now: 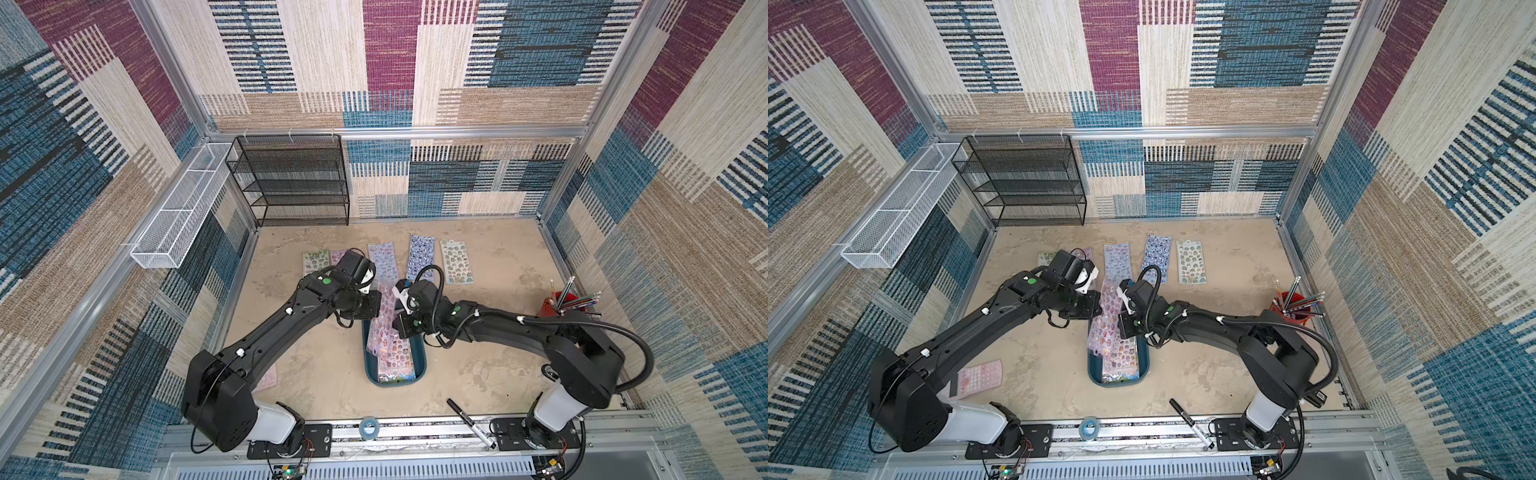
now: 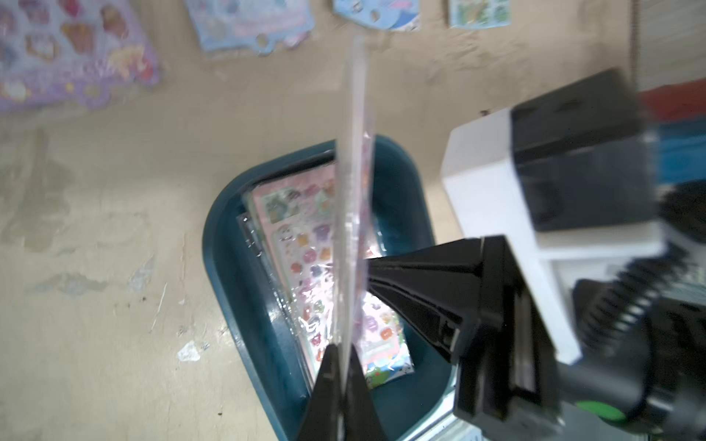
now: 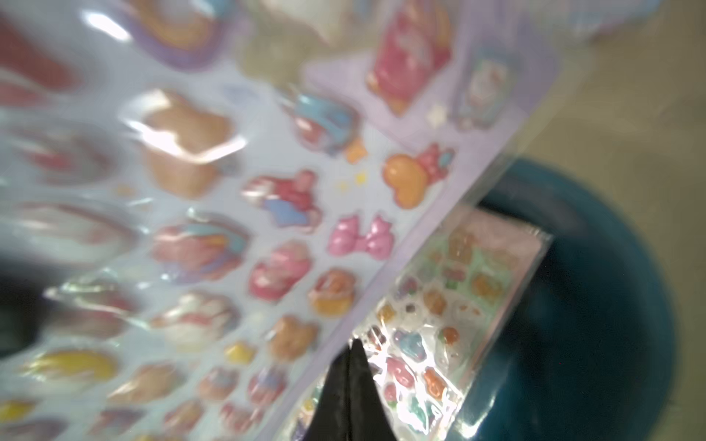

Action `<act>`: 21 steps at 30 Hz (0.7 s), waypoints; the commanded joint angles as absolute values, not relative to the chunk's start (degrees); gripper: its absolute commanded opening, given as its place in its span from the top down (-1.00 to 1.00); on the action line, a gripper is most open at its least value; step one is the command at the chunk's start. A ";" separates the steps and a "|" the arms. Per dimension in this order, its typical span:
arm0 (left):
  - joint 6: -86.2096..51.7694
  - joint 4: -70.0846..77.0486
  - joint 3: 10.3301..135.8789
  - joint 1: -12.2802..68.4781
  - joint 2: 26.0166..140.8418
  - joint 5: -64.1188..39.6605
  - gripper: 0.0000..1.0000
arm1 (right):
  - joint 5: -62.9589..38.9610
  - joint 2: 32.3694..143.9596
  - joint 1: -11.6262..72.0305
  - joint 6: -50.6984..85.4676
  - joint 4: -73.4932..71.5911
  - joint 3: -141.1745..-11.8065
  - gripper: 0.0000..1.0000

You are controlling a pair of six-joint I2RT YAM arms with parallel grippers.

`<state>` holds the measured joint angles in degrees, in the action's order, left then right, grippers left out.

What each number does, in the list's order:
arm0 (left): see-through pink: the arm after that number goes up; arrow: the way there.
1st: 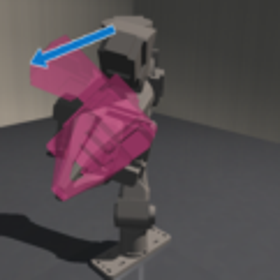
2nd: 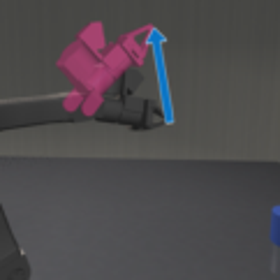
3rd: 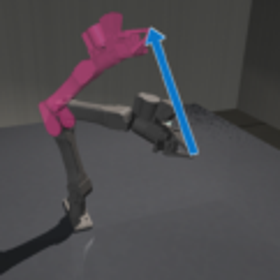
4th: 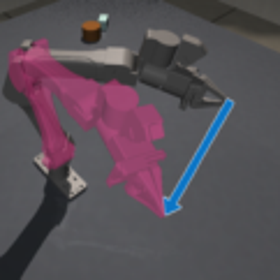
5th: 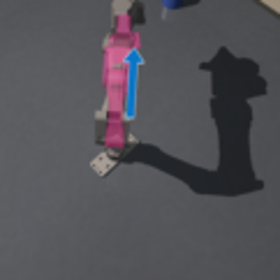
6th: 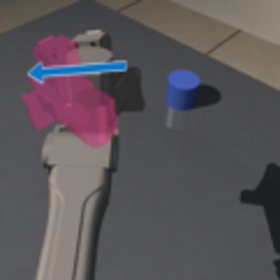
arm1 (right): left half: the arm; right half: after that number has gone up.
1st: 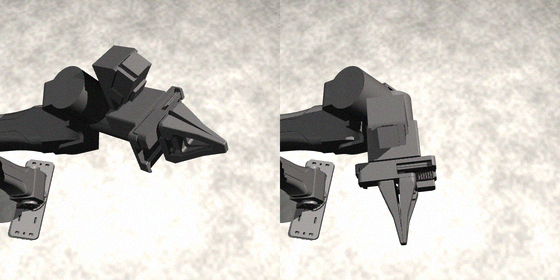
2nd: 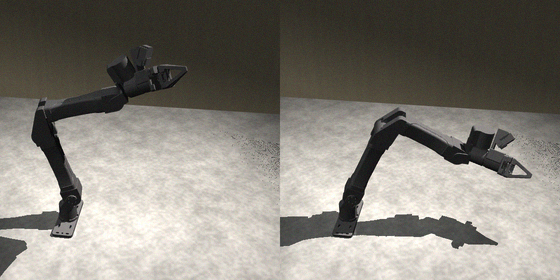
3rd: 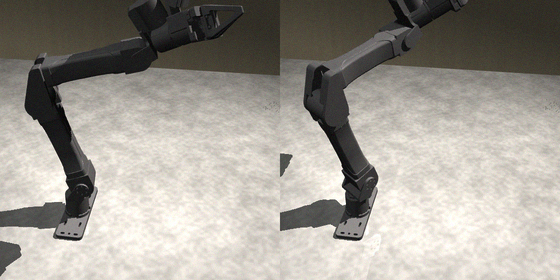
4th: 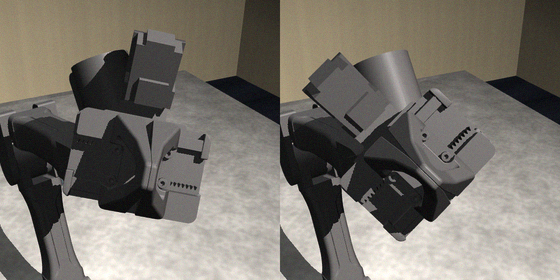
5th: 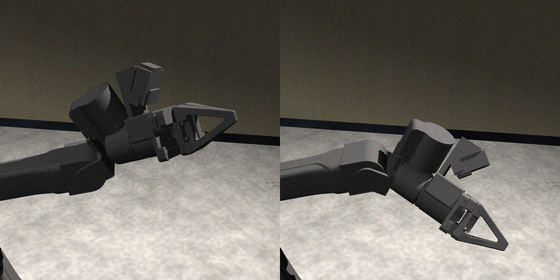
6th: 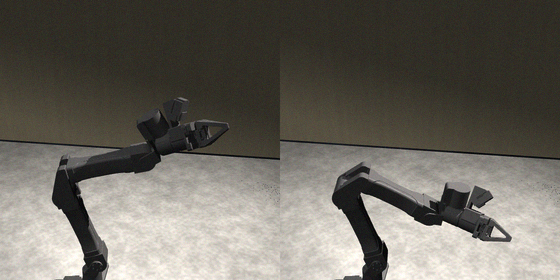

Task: Take the stickers out of the storage box
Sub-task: Pick up the sticker from the storage box.

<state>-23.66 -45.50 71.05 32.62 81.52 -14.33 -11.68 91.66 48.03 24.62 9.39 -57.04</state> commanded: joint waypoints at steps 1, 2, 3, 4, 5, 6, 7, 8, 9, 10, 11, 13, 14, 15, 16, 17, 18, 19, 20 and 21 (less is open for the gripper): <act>-13.94 -52.04 76.15 32.43 81.34 -24.66 1.00 | -7.01 86.04 47.92 16.08 11.11 -59.65 0.64; -12.77 -53.28 77.91 32.43 81.17 -26.45 1.00 | -5.55 84.30 47.83 14.58 12.23 -60.51 0.52; -11.89 -53.97 79.03 32.45 80.83 -27.51 1.00 | -4.66 83.08 47.71 13.06 13.18 -61.35 0.42; -11.00 -54.79 80.04 32.45 80.45 -28.04 1.00 | -4.13 81.77 47.56 11.68 14.15 -61.89 0.34; -10.11 -55.68 80.86 32.43 80.03 -28.12 1.00 | -3.92 80.24 47.17 10.19 14.81 -62.21 0.27; -9.40 -56.45 81.40 32.43 79.69 -27.91 1.00 | -3.80 78.91 46.88 8.90 15.33 -62.31 0.21; -8.70 -57.33 81.85 32.46 79.39 -27.56 1.00 | -3.69 77.53 46.52 7.77 15.88 -62.38 0.16; -7.99 -58.41 82.30 32.41 79.20 -27.02 1.00 | -3.58 76.07 45.94 6.78 16.52 -62.33 0.09; -7.53 -59.09 82.44 32.35 79.06 -26.96 1.00 | -3.78 74.61 45.35 5.61 17.06 -62.24 0.05; -6.99 -59.60 82.53 32.40 78.93 -27.21 1.00 | -4.35 73.19 44.65 4.39 17.32 -62.05 0.02; -6.44 -60.08 82.45 32.34 78.76 -27.63 1.00 | -5.50 71.47 43.70 2.65 17.42 -61.81 -0.03; -5.28 -60.93 82.35 32.37 78.71 -28.91 1.00 | -10.10 68.09 41.90 -1.15 17.32 -61.06 -0.12; -4.40 -61.32 82.27 32.40 78.75 -30.33 1.00 | -12.24 66.18 40.85 -2.33 16.75 -60.61 -0.18; -3.63 -61.66 82.18 32.33 78.67 -31.77 1.00 | -14.90 64.64 39.76 -3.53 16.00 -60.07 -0.24; -2.74 -61.93 82.01 32.36 78.66 -33.61 1.00 | -17.68 63.25 38.71 -4.64 15.37 -59.56 -0.25; -1.91 -62.22 82.00 32.44 78.58 -36.08 1.00 | -19.65 62.00 37.82 -5.36 14.82 -59.22 -0.27; -1.10 -62.44 81.91 32.35 78.42 -38.22 1.00 | -21.94 60.98 37.09 -6.47 14.50 -59.16 -0.30; -0.31 -62.68 81.91 32.38 78.25 -40.09 1.00 | -24.33 60.49 36.59 -7.53 14.65 -59.24 -0.33; 0.38 -62.89 81.87 32.33 78.06 -41.89 1.00 | -26.39 60.41 36.22 -8.46 15.36 -59.77 -0.34; 1.01 -63.03 81.83 32.37 77.72 -43.41 1.00 | -28.65 60.67 36.03 -9.08 16.25 -60.58 -0.35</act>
<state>-3.09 -61.25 81.91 32.38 78.43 -35.48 -19.33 60.86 36.62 -4.27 16.21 -59.55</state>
